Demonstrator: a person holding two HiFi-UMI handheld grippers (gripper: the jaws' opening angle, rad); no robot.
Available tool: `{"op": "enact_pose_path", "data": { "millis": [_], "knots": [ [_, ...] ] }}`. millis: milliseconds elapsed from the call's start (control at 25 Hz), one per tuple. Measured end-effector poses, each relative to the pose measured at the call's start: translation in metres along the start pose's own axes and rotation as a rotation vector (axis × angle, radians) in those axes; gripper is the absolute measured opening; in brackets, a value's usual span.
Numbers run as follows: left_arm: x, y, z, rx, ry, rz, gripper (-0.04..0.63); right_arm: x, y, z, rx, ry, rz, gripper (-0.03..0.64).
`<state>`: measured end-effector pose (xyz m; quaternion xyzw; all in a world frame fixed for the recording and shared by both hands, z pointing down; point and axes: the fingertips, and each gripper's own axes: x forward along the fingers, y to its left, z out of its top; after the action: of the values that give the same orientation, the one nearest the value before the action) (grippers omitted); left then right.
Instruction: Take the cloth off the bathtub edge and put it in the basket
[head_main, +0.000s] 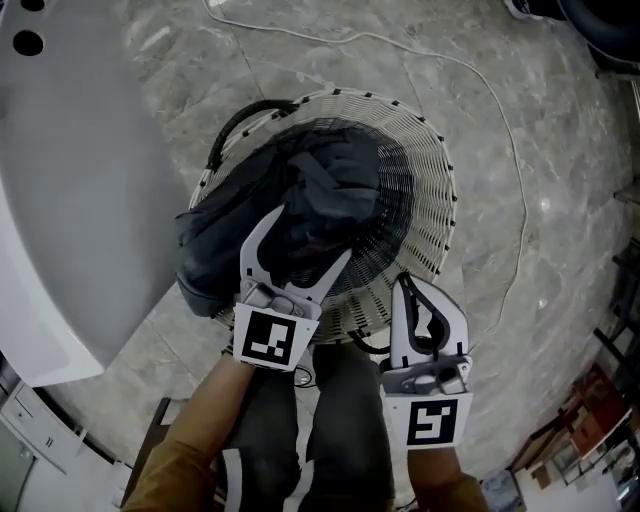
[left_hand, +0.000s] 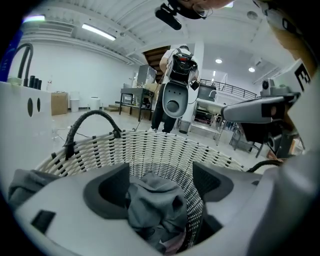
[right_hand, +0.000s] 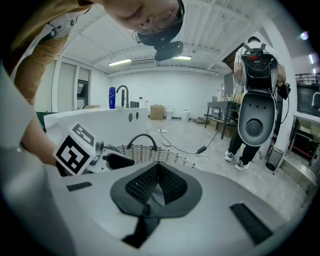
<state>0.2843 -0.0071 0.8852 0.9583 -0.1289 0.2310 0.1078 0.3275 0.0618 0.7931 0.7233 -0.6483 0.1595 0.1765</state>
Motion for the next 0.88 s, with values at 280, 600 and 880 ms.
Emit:
{"op": "enact_pose_path", "data": {
  "millis": [280, 600, 880],
  "knots": [
    [-0.011, 0.009, 0.015, 0.002, 0.009, 0.065, 0.375, -0.008, -0.001, 0.019, -0.01, -0.004, 0.003, 0.006],
    [-0.043, 0.02, 0.048, 0.012, 0.027, 0.187, 0.098, -0.033, 0.002, 0.064, -0.034, -0.022, 0.018, 0.006],
    [-0.073, 0.01, 0.101, 0.011, -0.019, 0.223, 0.008, -0.062, 0.0, 0.11, -0.063, -0.038, 0.029, 0.006]
  ]
}}
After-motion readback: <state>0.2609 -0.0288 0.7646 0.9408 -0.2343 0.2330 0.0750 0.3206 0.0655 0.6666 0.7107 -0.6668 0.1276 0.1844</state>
